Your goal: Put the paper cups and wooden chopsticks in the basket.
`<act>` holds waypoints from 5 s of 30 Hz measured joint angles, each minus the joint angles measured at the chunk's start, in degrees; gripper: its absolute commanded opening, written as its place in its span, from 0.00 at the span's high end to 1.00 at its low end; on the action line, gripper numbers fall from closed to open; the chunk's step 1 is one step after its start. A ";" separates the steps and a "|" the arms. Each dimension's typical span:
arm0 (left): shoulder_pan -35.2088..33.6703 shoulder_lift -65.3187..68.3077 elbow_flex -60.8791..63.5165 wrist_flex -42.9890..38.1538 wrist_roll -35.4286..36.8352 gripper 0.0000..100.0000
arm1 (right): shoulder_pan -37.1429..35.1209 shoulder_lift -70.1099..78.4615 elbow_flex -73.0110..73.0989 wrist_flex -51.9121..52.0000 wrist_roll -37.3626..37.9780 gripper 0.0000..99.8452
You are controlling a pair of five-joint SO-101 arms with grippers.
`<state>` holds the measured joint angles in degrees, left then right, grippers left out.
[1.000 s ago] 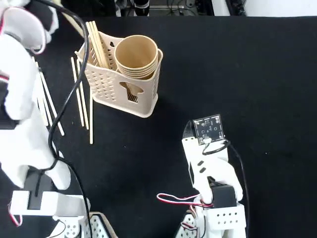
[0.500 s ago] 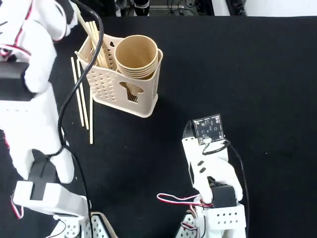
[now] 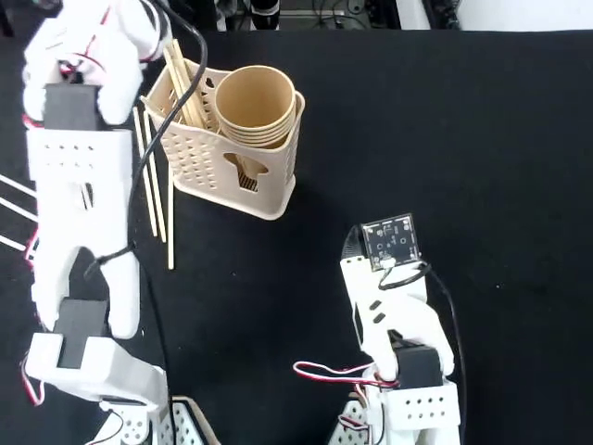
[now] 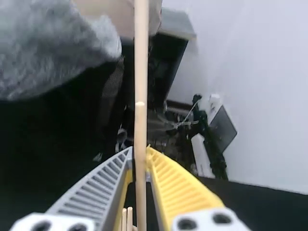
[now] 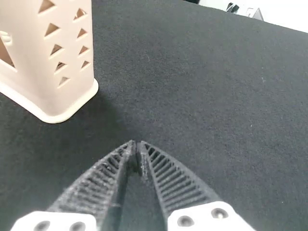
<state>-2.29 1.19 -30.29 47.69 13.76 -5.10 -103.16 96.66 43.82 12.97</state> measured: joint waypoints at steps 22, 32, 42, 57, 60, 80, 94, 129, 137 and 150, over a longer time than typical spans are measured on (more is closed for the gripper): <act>5.19 -25.32 59.60 -34.99 -6.15 0.97 | 0.00 0.00 0.00 0.00 0.00 0.98; 5.19 -27.52 67.60 -35.34 -8.70 0.97 | 0.00 0.00 0.00 0.00 0.88 0.99; 5.19 -27.60 69.27 -33.41 -10.02 0.78 | 0.00 0.00 0.00 0.00 1.23 0.99; -6.07 -42.29 50.37 -4.66 5.45 0.78 | 0.00 0.00 0.00 0.00 1.23 0.99; -12.13 -42.81 40.53 6.51 6.15 0.78 | 0.00 0.00 0.00 0.00 1.23 0.99; -50.99 10.02 15.12 20.66 0.44 0.78 | 0.00 0.00 0.00 0.00 1.23 0.99; -51.52 54.24 -24.88 27.25 0.62 0.78 | 0.00 0.00 0.00 0.00 1.23 0.99; -53.27 40.00 -35.43 50.11 0.35 0.72 | 0.00 0.00 0.00 0.00 1.23 0.99; -53.63 45.89 -19.52 37.54 0.18 0.76 | 0.00 0.00 0.00 0.00 1.23 0.99; -53.80 62.86 -38.59 43.16 0.26 0.97 | 0.00 0.00 0.00 0.00 1.23 0.99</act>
<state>-56.09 64.04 -68.88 90.86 14.02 -5.10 -103.16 96.66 43.82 14.20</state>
